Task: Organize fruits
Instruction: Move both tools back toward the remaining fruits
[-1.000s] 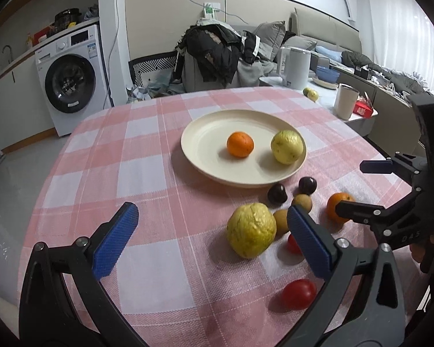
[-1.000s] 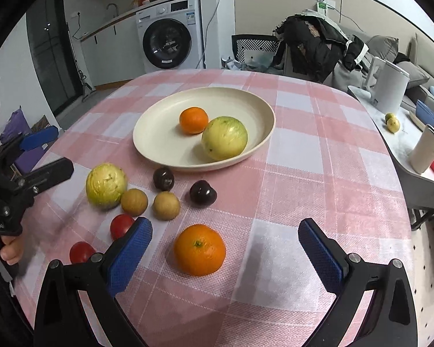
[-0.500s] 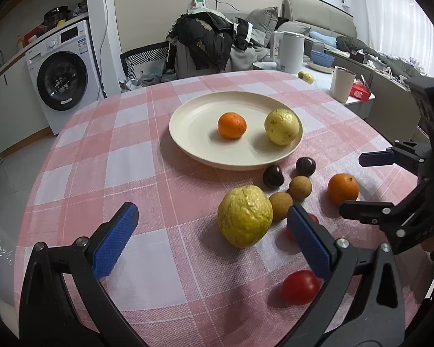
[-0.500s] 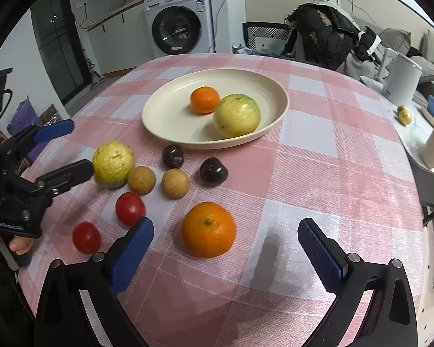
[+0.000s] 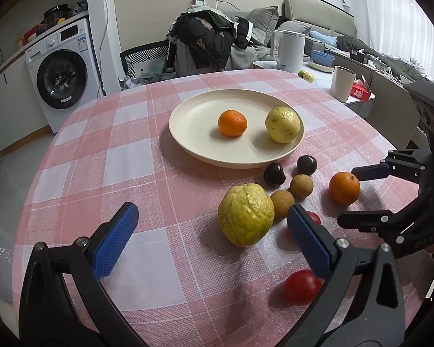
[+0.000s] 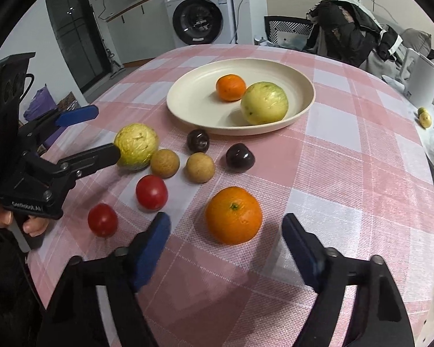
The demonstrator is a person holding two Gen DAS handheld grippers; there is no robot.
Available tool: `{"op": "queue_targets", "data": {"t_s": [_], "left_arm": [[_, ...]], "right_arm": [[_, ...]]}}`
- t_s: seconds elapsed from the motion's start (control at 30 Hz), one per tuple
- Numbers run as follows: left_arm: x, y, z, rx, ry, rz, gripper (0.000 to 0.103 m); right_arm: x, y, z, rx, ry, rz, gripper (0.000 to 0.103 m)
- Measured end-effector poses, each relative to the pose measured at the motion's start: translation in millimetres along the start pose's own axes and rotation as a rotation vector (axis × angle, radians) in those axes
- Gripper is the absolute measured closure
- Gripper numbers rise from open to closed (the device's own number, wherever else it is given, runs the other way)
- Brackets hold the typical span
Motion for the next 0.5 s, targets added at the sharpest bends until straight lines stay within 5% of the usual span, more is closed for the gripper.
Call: {"op": "queue_targets", "data": {"t_s": [0.5], "left_arm": [[-0.8,-1.0,0.2,0.010,-0.009,0.004,0.001]], "right_arm": [[1.1,-2.5,4.1,0.006,-0.014,-0.017,0.047]]}}
Point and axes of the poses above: each gripper's, at about its wrist camera, not at the fingertips, and z roughly the way its jaws point, x to its left, y to its top, the point moved 8 cm from there along z, roughly the way its jaws point, and after that the axes turned 1 degree about -x, right-handed, at the moved point
